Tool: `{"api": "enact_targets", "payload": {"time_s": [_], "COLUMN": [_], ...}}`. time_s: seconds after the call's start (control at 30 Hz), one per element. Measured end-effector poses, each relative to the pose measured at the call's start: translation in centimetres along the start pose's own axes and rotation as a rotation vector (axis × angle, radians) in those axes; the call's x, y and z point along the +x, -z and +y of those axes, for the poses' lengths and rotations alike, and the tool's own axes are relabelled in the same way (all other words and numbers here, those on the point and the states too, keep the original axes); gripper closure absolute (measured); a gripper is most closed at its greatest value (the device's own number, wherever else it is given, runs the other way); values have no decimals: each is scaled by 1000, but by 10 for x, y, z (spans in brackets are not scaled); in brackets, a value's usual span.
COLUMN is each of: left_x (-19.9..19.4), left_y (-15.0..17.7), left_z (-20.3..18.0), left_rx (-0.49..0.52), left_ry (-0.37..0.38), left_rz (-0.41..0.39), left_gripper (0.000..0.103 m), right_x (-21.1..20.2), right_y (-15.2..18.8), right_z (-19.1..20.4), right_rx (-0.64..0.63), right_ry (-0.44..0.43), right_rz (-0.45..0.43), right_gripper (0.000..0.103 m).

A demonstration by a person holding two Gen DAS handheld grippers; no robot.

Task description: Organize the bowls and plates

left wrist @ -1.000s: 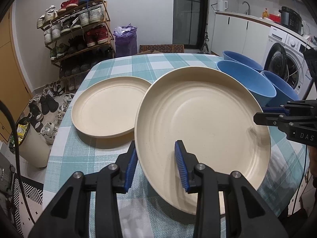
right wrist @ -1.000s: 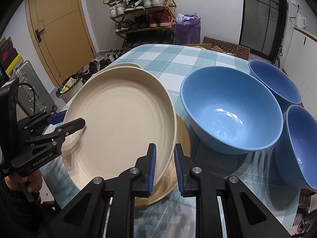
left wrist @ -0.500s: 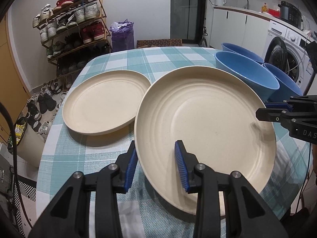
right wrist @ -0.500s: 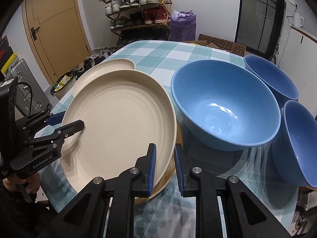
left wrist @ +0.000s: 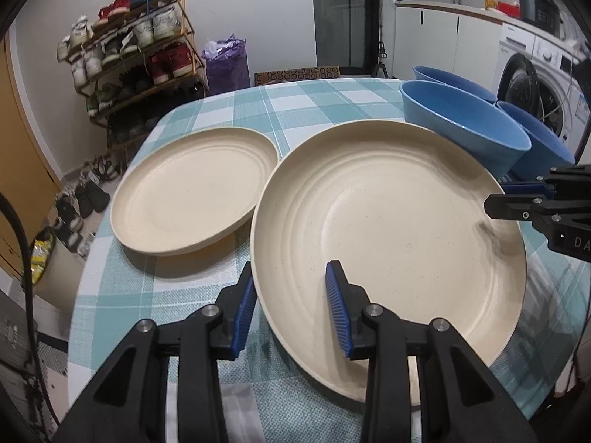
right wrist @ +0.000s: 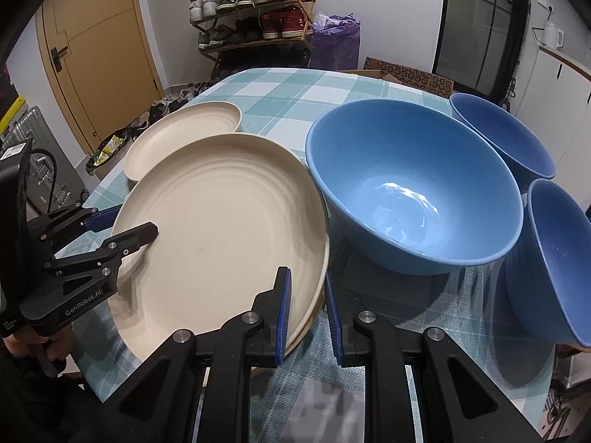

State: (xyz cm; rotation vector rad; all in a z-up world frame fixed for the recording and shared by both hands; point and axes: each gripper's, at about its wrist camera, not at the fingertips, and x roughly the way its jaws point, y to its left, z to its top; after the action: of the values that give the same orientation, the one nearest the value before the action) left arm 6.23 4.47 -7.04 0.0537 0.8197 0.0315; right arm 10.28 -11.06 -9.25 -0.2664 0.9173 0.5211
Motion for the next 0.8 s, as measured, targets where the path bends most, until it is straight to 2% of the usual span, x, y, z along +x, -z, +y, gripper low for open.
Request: {"api": "enact_targets", "payload": {"time_s": [0.7, 0.8], "left_x": [7, 9], "left_y": [7, 8], "left_z": [-10, -13], "left_rx": [91, 109], "left_ry": [-65, -80], "left_rz": [25, 29], "left_gripper": [66, 64], "right_x": [19, 20], "right_y": [0, 0], "right_z": [-4, -5], "right_rx": [2, -2], "right_ry": [3, 6], "right_rz": [49, 51], "right_gripper": [84, 84]}}
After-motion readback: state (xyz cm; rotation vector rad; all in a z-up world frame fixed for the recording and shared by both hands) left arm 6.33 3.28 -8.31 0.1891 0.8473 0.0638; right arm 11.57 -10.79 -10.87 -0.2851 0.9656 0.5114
